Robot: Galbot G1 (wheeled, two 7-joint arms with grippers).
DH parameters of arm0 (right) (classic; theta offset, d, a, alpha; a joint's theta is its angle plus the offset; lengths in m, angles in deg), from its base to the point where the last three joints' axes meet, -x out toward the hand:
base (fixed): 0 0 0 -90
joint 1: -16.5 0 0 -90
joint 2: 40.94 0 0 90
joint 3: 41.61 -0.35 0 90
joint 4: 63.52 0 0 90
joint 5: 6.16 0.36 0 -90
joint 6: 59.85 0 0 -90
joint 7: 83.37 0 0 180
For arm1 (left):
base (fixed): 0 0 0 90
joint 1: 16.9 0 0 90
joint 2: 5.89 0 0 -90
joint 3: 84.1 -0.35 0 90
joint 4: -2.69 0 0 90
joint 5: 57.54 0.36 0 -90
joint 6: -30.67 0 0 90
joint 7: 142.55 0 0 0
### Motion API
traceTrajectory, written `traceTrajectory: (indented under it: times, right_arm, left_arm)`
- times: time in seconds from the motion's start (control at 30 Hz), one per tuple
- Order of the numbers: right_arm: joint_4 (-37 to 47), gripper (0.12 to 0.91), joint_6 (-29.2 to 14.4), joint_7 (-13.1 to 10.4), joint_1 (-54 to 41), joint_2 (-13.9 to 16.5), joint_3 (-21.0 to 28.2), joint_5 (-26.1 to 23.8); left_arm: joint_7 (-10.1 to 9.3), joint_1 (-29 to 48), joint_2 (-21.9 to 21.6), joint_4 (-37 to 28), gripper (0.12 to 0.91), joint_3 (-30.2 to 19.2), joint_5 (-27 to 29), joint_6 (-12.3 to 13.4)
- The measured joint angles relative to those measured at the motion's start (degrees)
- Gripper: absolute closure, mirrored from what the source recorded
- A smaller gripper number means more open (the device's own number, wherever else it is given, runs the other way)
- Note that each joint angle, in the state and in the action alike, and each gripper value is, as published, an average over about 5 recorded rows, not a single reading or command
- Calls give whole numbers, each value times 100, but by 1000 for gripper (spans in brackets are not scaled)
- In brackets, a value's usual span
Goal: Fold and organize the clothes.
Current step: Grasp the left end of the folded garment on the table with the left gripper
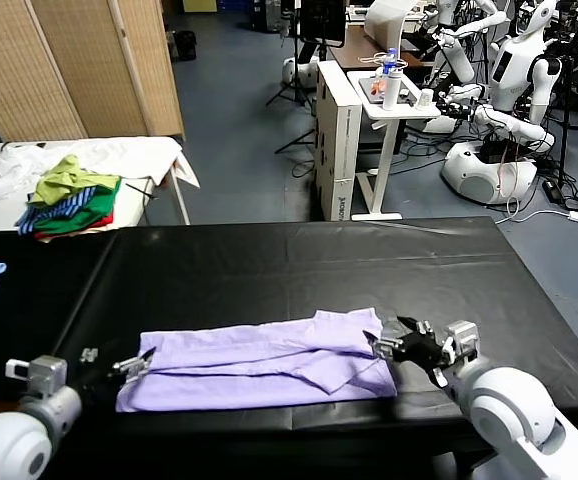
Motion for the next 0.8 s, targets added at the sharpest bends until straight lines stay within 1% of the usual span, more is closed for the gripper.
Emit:
traceTrajectory:
  times: [0.13, 0.33, 0.47, 0.57, 0.67, 0.7, 0.8]
  right_arm:
    - [281, 118, -50, 47, -108, -230, 84, -200]
    - [651, 119, -95, 60, -269, -505, 191, -352]
    - [812, 146, -92, 57, -328, -655, 241, -406]
    - [892, 223, -91, 63, -335, -730, 260, -430]
    - [958, 331, -91, 76, -323, -788, 262, -459]
    - [977, 368, -94, 87, -314, -806, 261, -475]
    - [1009, 505, -120, 130, -273, -859, 251, -552]
  left_arm:
    - [16, 361, 101, -307, 123, -196, -93, 56]
    - [24, 753, 248, -749, 123, -435, -143, 69]
    - [56, 866, 283, -1001, 123, -503, -163, 74]
    - [74, 890, 294, -1129, 123, -523, -157, 69]
    - [76, 879, 304, -1171, 141, -533, -151, 57]
    - [76, 872, 306, -1172, 163, -536, -151, 53]
    - [76, 853, 310, -1173, 295, -549, -150, 42]
